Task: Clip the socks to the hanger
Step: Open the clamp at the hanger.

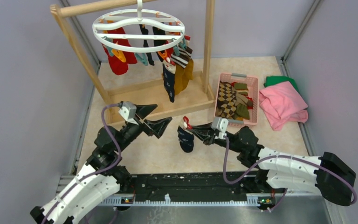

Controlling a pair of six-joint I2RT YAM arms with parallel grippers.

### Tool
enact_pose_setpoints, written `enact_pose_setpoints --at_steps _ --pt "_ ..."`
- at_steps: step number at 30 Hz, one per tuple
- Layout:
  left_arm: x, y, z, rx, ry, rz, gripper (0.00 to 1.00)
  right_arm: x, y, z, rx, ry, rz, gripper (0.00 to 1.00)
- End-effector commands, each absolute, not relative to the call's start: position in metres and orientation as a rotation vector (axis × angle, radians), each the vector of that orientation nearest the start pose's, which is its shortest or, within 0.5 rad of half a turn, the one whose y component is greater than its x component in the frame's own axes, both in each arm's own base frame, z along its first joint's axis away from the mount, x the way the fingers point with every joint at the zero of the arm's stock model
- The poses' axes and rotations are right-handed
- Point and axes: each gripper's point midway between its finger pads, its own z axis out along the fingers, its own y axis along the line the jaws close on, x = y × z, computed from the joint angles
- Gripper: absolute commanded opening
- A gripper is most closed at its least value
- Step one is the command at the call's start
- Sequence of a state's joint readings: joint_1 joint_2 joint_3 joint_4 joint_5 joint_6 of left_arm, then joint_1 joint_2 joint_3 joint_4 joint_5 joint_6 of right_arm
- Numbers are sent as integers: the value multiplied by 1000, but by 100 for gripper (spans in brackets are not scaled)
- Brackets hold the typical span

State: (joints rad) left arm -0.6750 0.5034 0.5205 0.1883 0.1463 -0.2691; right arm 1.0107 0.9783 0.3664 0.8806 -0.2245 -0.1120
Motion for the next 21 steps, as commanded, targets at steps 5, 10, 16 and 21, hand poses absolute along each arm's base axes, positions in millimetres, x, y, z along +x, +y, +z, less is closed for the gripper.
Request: enact_pose_setpoints --at_steps 5,10,16,21 --pt "198 -184 384 350 1404 -805 99 160 314 264 -870 1003 871 0" --pt "209 -174 422 261 1422 -757 98 161 310 260 -857 1013 877 0" --pt "228 -153 452 83 1458 -671 97 164 305 257 -831 1034 889 0" --pt "243 -135 462 -41 1507 -570 99 167 300 257 -809 1045 901 0"
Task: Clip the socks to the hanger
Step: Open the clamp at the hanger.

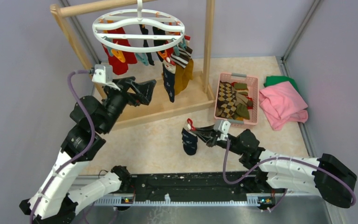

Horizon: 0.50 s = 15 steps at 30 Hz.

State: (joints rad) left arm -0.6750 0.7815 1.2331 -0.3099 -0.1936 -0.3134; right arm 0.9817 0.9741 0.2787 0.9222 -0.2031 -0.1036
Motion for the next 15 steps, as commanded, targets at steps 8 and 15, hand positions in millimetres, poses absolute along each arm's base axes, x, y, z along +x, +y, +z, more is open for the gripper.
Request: enact_pose_setpoints --at_steps 8,15 --pt "278 -134 464 -136 1586 -428 92 169 298 259 -795 1050 923 0" --pt "296 -136 477 -162 1541 -385 82 170 295 259 -787 1052 921 0"
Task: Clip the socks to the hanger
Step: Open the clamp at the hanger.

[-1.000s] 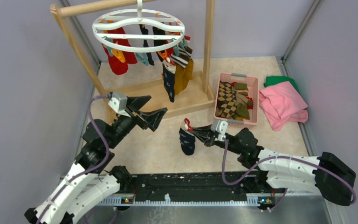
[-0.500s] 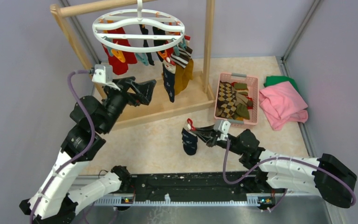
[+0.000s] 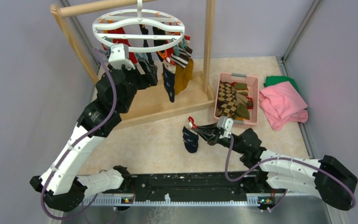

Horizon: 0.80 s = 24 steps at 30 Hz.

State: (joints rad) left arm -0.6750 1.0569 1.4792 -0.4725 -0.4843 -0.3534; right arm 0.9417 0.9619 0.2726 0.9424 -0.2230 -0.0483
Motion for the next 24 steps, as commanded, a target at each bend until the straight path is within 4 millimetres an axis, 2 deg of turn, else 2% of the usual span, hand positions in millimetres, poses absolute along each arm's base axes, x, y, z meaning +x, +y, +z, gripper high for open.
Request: enact_pose_setpoints --at_steps 1,10,24 --pt "297 -137 478 -158 1536 -379 81 170 294 260 -787 1051 922 0" --pt "307 -130 491 -161 1457 -308 80 171 293 260 -782 1052 927 0" --pt "325 -131 496 -182 1425 -282 72 170 291 263 -778 1043 928 0"
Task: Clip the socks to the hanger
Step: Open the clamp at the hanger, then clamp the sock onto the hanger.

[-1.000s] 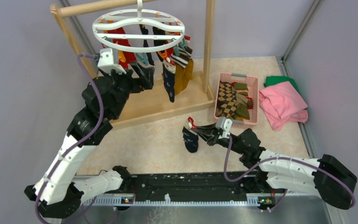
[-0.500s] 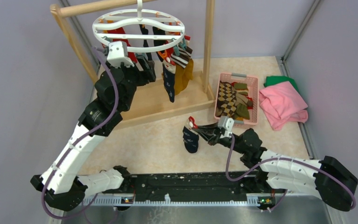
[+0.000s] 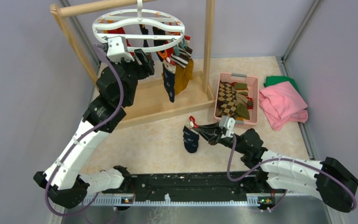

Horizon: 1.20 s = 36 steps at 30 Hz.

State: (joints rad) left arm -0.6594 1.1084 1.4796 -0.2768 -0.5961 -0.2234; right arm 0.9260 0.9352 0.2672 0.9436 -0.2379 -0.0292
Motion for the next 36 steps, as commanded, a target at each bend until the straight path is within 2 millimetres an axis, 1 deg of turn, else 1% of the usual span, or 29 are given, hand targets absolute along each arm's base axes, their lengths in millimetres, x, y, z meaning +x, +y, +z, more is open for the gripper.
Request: enact_pose_setpoints --at_steps 1,15,22,26,36 --pt "326 -131 496 -182 1425 -281 72 170 291 263 -776 1042 928 0" --pt "338 -128 500 -192 1398 -275 67 170 290 263 -775 1041 927 0" --pt "340 -130 499 -182 1403 -287 54 170 290 262 -779 1044 931 0" --pt "339 -131 500 -175 1404 -295 41 170 291 262 -779 1044 931 0" --pt "338 -135 497 -166 1414 -322 25 168 296 261 -818 1039 939 0"
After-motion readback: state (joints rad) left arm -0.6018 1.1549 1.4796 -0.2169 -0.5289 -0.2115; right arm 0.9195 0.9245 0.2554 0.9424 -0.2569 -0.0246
